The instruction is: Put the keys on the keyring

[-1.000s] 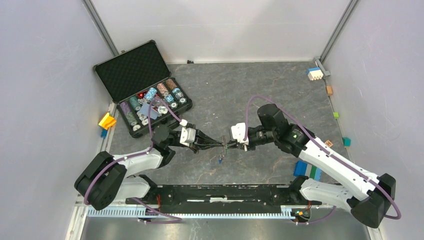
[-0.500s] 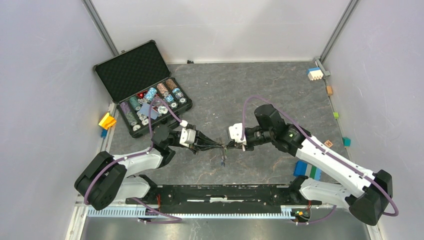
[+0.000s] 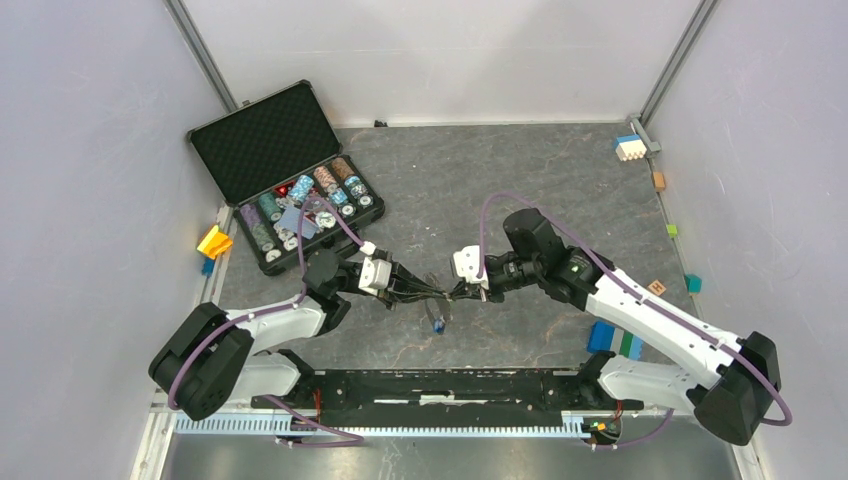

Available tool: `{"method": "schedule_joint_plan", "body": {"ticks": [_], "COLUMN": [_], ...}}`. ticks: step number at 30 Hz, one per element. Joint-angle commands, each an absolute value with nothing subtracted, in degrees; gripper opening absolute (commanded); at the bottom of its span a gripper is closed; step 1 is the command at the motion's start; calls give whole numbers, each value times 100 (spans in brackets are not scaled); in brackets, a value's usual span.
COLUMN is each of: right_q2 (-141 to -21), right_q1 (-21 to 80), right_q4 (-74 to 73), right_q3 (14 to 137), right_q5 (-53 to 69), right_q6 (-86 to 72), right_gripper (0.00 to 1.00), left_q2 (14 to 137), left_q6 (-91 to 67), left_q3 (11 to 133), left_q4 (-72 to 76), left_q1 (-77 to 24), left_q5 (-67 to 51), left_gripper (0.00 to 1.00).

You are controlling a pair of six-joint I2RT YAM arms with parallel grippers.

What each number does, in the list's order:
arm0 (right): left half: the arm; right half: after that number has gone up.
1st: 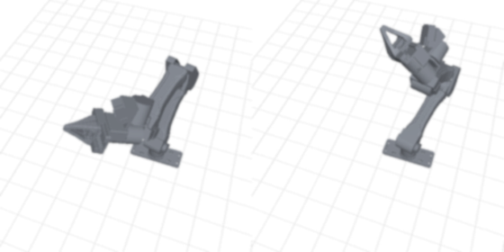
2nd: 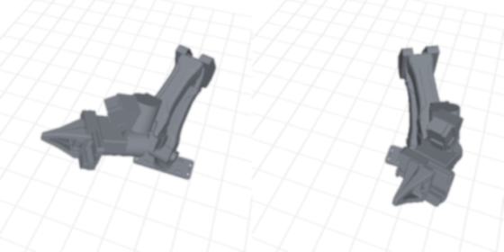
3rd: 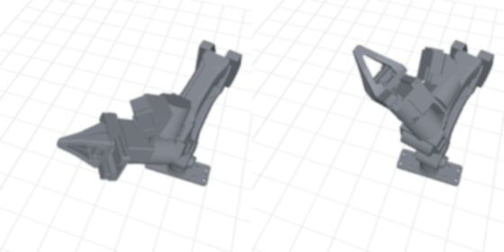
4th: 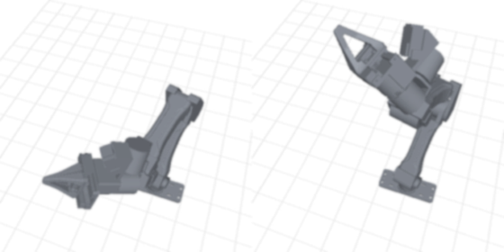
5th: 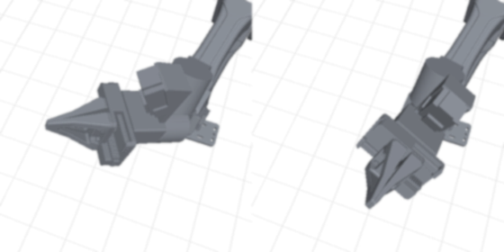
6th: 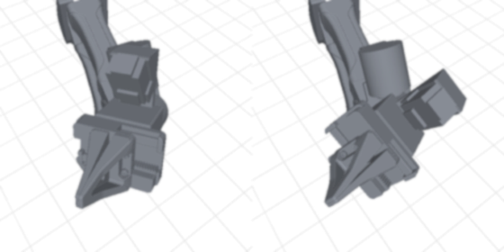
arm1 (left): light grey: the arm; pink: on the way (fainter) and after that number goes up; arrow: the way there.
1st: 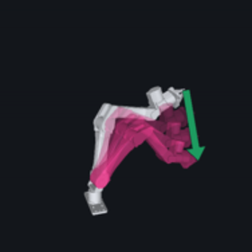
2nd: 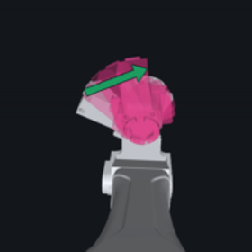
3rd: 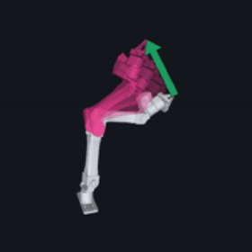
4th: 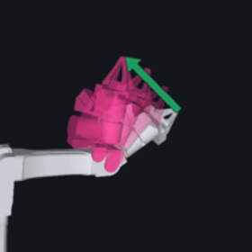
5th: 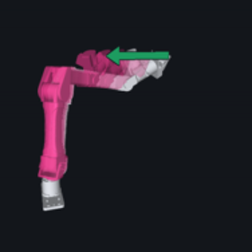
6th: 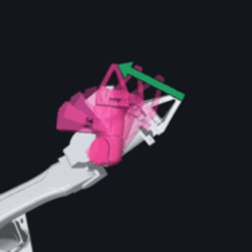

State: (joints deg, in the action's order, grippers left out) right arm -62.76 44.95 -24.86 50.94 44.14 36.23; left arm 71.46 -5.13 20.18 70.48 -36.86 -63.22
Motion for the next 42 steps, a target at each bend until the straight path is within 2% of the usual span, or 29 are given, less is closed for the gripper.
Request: {"method": "schedule_joint_plan", "body": {"ticks": [1,6,12,32,42], "right_q2": [-6363,-6399,-6146,-5827,-5818], "right_q1": [4600,4674,4676,4679,4676], "right_q4": [-2225,-2197,-2150,-1868,-1660], "right_q3": [5113,5181,5075,4870,4773], "right_q5": [4485,4456,4341,4430,4324], "right_q6": [3551,3560,3663,3606,3522], "right_gripper": [8,12,22,22,18], "left_q2": [7032,7044,7048,7203,7233], "left_q6": [-694,-688,-709,-1048,-1081], "left_q3": [2193,2180,2127,2214,2206], "left_q4": [7470,7487,7517,7692,7733], "left_q1": [-3751,-3754,-3759,-3753,-3757], "left_q5": [-6423,-6451,-6443,-6249,-6249], "left_gripper": [2,2,2,2,2]}}
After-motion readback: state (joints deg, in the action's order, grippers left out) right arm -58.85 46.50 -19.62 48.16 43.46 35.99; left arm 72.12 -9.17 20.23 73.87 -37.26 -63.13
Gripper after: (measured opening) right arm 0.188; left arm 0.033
